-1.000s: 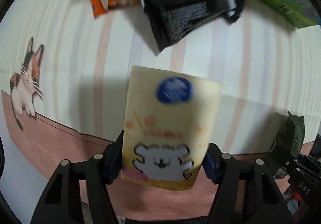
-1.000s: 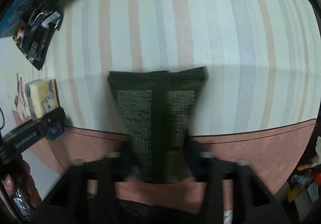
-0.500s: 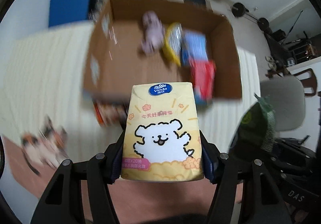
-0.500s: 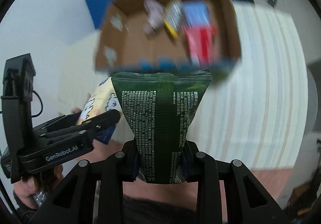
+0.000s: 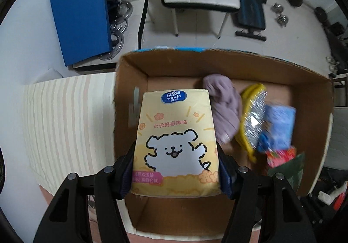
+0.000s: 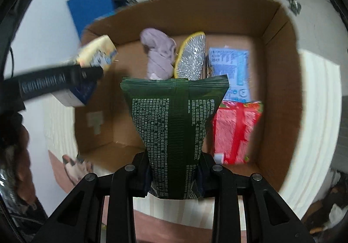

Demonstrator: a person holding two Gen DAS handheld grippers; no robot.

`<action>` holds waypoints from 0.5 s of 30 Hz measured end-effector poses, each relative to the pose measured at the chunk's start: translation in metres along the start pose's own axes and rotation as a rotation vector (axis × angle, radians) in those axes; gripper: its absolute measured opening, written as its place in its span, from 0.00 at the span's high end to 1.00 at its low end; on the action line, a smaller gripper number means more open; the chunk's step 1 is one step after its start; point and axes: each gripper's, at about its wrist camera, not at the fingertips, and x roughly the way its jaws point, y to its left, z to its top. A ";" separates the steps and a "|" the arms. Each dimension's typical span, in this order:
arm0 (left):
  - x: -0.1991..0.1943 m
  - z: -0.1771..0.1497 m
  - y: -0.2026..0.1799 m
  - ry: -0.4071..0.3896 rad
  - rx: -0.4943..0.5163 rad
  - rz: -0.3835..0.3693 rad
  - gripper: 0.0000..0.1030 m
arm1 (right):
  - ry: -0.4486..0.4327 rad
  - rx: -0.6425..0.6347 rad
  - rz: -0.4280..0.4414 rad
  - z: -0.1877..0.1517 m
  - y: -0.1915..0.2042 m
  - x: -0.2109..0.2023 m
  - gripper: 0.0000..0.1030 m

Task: Organize soft objects
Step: 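Carry the tissue pack and green snack bag into the box and release both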

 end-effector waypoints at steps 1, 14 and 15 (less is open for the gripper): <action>0.008 0.005 -0.003 0.016 0.004 0.005 0.41 | 0.016 0.003 -0.008 0.002 -0.002 0.009 0.67; 0.058 0.034 -0.021 0.113 0.054 0.080 0.41 | 0.175 -0.049 -0.059 0.007 0.000 0.079 0.67; 0.062 0.035 -0.022 0.121 0.058 0.085 0.41 | 0.179 -0.045 -0.069 0.007 -0.002 0.083 0.67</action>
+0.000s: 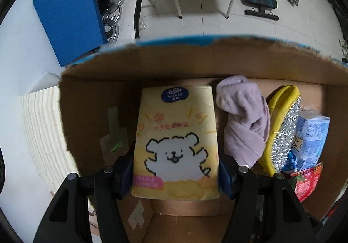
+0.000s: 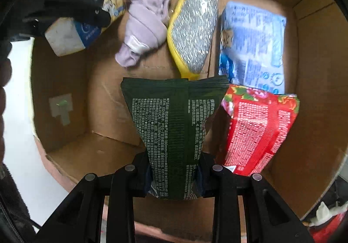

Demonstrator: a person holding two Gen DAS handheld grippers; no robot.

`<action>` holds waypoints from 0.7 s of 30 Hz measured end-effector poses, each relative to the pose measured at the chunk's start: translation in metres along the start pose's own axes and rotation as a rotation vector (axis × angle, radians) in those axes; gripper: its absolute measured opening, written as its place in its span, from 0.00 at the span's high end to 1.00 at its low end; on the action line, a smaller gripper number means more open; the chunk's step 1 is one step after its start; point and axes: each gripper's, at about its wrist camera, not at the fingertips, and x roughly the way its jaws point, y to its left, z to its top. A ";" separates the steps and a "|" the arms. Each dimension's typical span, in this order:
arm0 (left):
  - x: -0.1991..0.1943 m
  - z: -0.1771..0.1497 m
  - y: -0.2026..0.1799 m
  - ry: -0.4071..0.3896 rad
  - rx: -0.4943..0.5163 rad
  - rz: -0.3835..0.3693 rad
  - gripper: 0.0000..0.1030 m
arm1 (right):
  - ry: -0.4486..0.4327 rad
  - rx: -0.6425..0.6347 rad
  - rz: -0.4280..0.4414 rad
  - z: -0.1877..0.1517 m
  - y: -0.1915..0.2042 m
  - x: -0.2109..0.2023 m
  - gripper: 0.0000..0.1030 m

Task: Organize soft objects
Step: 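Carry the tissue pack and green snack bag into the box and release both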

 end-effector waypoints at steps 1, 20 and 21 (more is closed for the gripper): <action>0.003 0.002 -0.001 0.007 0.003 0.005 0.41 | 0.002 0.003 -0.010 0.001 -0.002 0.003 0.67; -0.043 -0.010 0.009 -0.016 -0.024 -0.118 0.30 | -0.074 0.017 -0.086 -0.004 -0.026 -0.044 0.21; -0.050 -0.015 0.011 -0.032 -0.028 -0.133 0.18 | -0.084 0.011 -0.097 -0.008 -0.026 -0.049 0.18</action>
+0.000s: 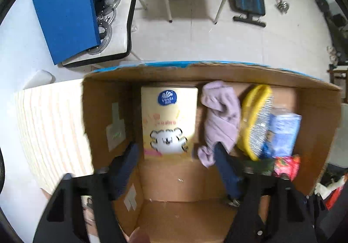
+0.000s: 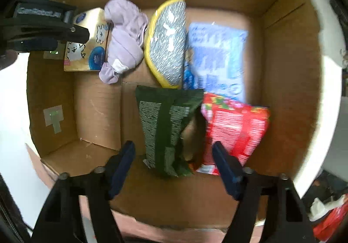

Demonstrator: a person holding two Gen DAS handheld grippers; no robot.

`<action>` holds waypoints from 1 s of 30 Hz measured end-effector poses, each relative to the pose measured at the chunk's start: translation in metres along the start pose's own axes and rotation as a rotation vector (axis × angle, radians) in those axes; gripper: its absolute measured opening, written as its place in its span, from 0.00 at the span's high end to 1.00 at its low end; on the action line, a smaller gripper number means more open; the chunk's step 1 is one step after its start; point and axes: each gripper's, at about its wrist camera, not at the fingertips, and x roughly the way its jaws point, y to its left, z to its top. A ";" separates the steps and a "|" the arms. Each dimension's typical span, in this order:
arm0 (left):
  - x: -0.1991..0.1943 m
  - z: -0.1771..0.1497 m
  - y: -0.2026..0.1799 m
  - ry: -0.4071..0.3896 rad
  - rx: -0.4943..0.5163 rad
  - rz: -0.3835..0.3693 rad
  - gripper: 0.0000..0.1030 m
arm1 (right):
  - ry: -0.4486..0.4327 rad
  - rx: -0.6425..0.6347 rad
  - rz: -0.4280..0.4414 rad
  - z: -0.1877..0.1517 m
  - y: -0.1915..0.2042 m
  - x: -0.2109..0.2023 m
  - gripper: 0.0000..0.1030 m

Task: Organize soft objects
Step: 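Carry the tissue pack and green snack bag into the box and release both, then move both tools back toward the black bag and orange snack bag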

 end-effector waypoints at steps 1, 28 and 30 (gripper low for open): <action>-0.008 -0.006 0.001 -0.014 -0.004 -0.019 0.11 | -0.005 -0.003 -0.002 -0.003 -0.002 -0.005 0.16; -0.035 -0.254 0.095 -0.356 -0.264 0.045 0.03 | -0.244 0.207 0.362 -0.153 0.012 -0.032 0.00; -0.003 -0.271 0.113 -0.281 -0.335 0.003 0.03 | -0.243 0.279 0.394 -0.165 0.014 -0.006 0.00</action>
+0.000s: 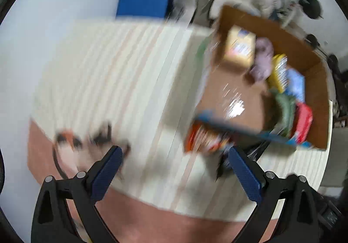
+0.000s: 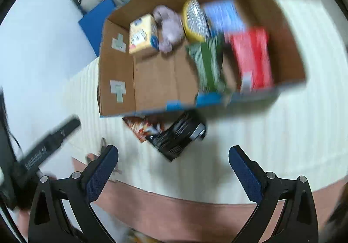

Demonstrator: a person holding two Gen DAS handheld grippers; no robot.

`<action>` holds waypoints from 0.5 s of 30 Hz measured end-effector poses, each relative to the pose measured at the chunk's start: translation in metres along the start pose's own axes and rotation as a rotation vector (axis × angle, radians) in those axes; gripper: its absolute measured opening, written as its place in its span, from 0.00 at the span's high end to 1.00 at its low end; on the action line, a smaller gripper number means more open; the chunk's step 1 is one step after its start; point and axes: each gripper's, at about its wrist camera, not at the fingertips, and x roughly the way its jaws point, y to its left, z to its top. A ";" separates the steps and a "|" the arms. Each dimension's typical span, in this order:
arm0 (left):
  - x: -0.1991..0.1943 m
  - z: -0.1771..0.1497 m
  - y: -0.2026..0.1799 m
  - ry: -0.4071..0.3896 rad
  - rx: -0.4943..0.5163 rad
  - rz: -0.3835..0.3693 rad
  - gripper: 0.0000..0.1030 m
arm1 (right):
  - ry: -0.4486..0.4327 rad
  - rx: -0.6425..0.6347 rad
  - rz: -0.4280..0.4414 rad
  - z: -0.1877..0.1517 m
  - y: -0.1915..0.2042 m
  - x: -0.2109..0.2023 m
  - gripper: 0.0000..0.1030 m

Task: Organize soft objects
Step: 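Move both tools back toward the black bag and orange snack bag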

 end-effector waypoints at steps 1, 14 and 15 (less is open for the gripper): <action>0.010 -0.007 0.007 0.024 -0.025 0.000 0.03 | -0.005 0.036 0.008 -0.010 -0.005 0.017 0.00; 0.062 -0.037 0.052 0.136 -0.132 -0.027 0.03 | -0.022 0.247 0.076 -0.030 -0.011 0.123 0.25; 0.063 -0.036 0.050 0.136 -0.115 -0.037 0.03 | -0.017 0.241 0.068 -0.029 -0.009 0.126 0.36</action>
